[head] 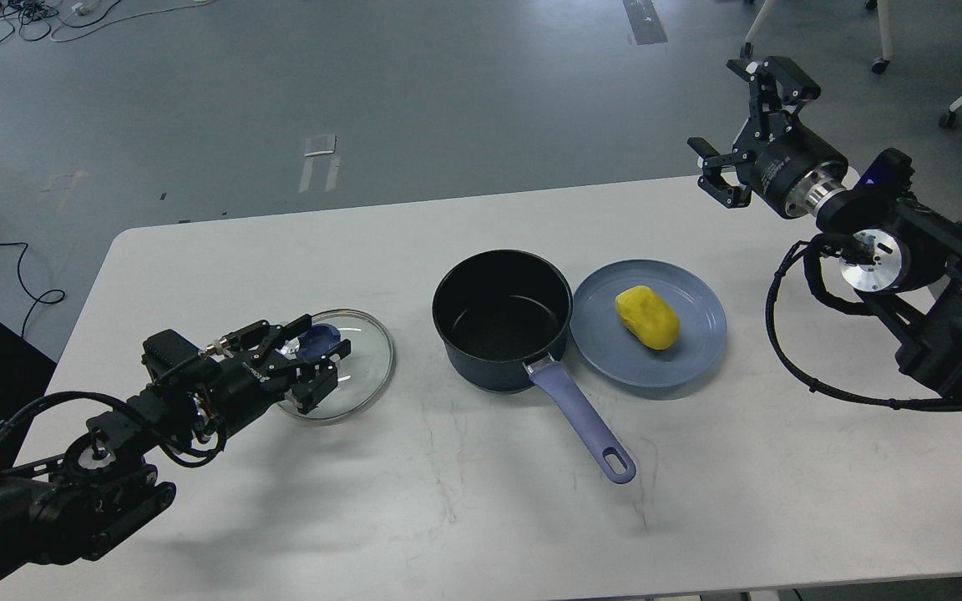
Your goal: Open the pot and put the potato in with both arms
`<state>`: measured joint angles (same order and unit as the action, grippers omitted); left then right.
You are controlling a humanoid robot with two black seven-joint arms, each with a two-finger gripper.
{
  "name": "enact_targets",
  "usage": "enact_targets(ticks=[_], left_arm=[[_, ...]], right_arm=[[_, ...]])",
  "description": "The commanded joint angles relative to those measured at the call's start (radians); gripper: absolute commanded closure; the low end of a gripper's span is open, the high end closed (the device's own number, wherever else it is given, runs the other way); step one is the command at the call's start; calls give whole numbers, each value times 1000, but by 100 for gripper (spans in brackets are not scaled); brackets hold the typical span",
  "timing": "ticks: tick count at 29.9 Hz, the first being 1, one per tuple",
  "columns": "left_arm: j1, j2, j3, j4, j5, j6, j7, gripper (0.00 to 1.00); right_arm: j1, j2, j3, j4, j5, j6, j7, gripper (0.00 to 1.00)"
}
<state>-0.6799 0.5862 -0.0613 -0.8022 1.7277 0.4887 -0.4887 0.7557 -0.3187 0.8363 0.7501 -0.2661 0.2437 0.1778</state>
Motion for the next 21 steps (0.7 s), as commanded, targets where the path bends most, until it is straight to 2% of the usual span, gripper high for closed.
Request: enact_targets(ticks=[1,11,16,19,20,21], left_arm=[[-12,1,-2,-9,-43,0,0,3],[-90,32,-11,-22,-194,0,0,2],[-202,40,-11,-22,-392,0,0,2],[-309,29,-15,-22,-630,0,0,2],[-326,27,-15,-22,-675,-24,0,2],[-355,20,-17,-22,-771,-88,0,2]], right_arm=[[1,0,0,-2,-1,2,-1,0],[1,1,0,-1,-1,2,-1,0],[4,1,-2,2,-1,2,-1,0],[11,0,-2,21,-4,3,-1,0],[13,0,-2,23,-5,2,-1,0],[19,0,-3,23,-8,2,-1,0]])
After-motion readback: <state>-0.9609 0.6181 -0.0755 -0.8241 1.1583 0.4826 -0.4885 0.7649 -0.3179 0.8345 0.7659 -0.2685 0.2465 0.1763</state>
